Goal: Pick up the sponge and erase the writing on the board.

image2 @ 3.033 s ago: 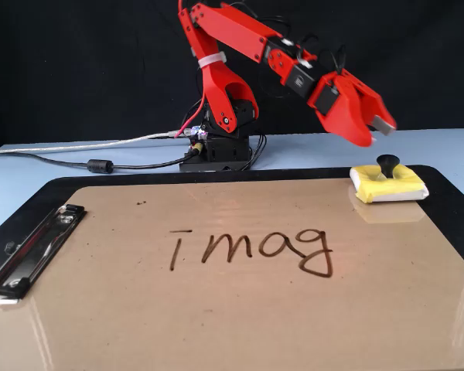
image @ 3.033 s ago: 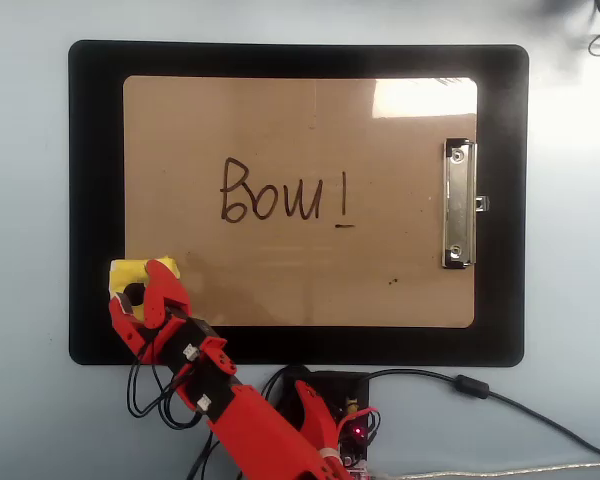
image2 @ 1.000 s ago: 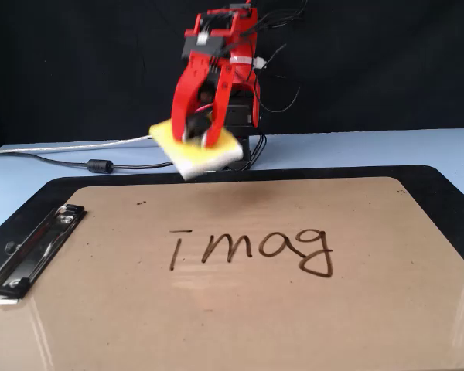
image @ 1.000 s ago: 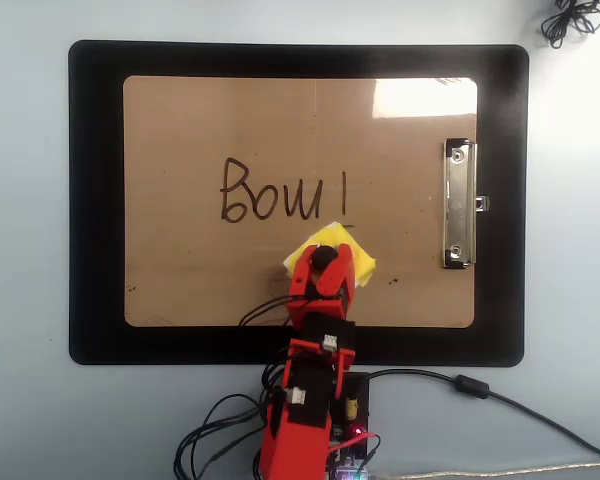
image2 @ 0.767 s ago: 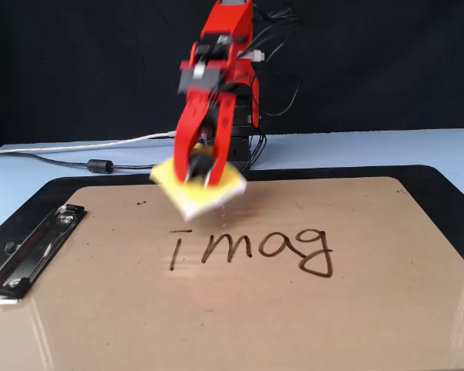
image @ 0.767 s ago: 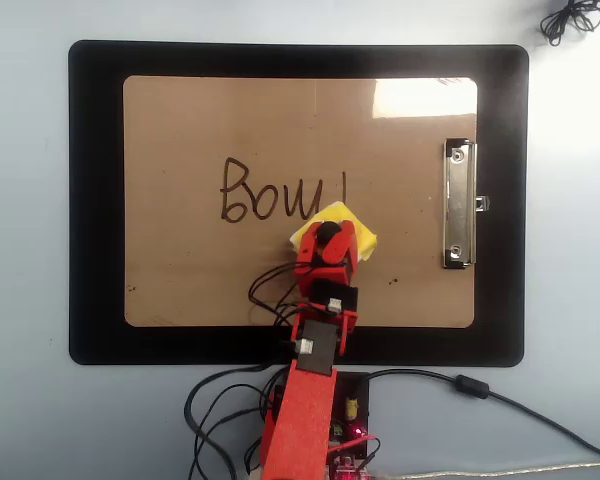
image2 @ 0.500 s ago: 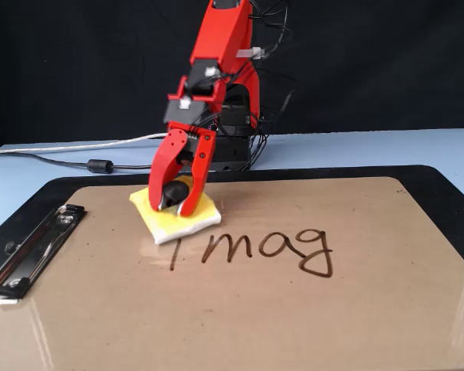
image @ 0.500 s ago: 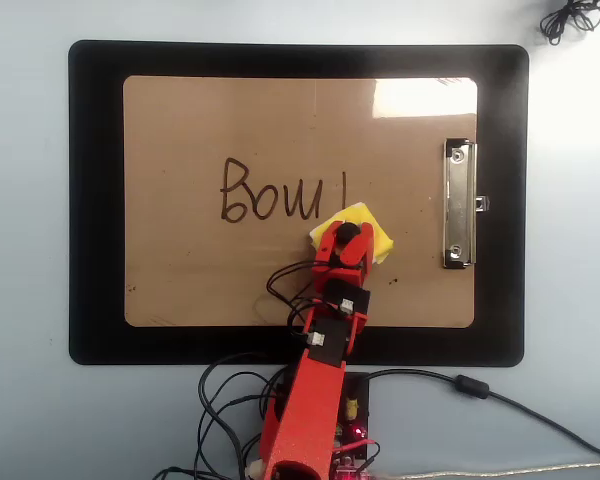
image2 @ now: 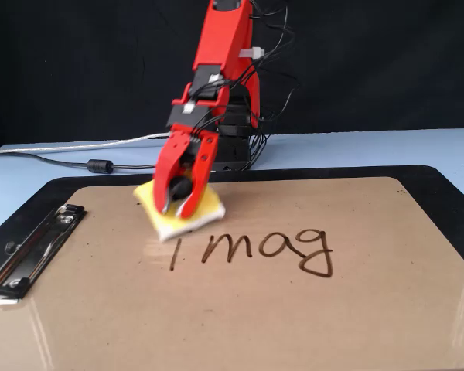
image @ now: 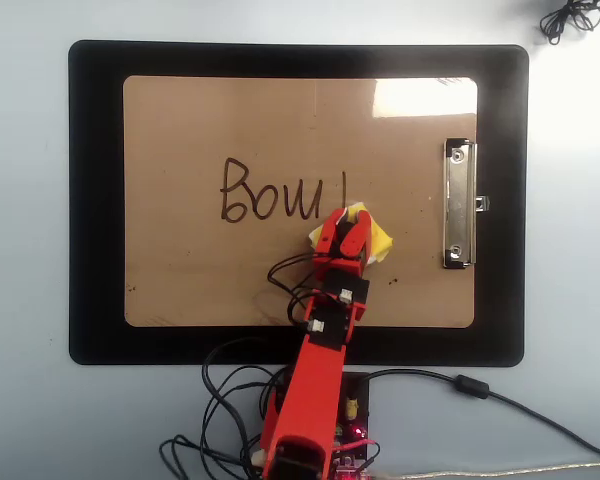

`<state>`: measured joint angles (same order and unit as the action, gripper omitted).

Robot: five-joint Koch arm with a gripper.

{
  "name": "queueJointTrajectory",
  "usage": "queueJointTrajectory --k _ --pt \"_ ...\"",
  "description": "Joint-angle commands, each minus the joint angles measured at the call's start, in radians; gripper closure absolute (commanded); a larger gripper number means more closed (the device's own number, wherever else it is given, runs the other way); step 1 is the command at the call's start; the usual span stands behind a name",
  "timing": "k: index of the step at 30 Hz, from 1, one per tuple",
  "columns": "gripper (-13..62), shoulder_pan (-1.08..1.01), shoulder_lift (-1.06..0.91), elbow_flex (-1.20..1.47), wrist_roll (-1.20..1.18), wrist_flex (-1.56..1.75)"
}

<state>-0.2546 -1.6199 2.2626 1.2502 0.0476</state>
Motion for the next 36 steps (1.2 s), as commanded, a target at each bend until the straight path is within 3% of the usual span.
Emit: queueJointTrajectory --k 1,6,12,16,18,24,27,30,36 --pt "57.4 -0.009 0.135 -0.126 0.057 0.060" --pt "57.4 -0.012 0.222 -0.196 0.057 0.051" --pt "57.4 -0.020 -0.176 0.201 0.057 0.064" --pt "57.4 -0.018 -0.236 0.284 0.107 0.117" --pt "57.4 -0.012 -0.172 0.268 0.158 0.175" --pt "57.4 0.051 0.298 -0.080 0.247 0.368" --pt "57.4 0.060 0.394 -0.176 0.262 0.387" --pt "57.4 0.057 0.301 -0.072 0.268 0.388" --pt "57.4 0.061 -0.161 0.362 0.268 0.380"
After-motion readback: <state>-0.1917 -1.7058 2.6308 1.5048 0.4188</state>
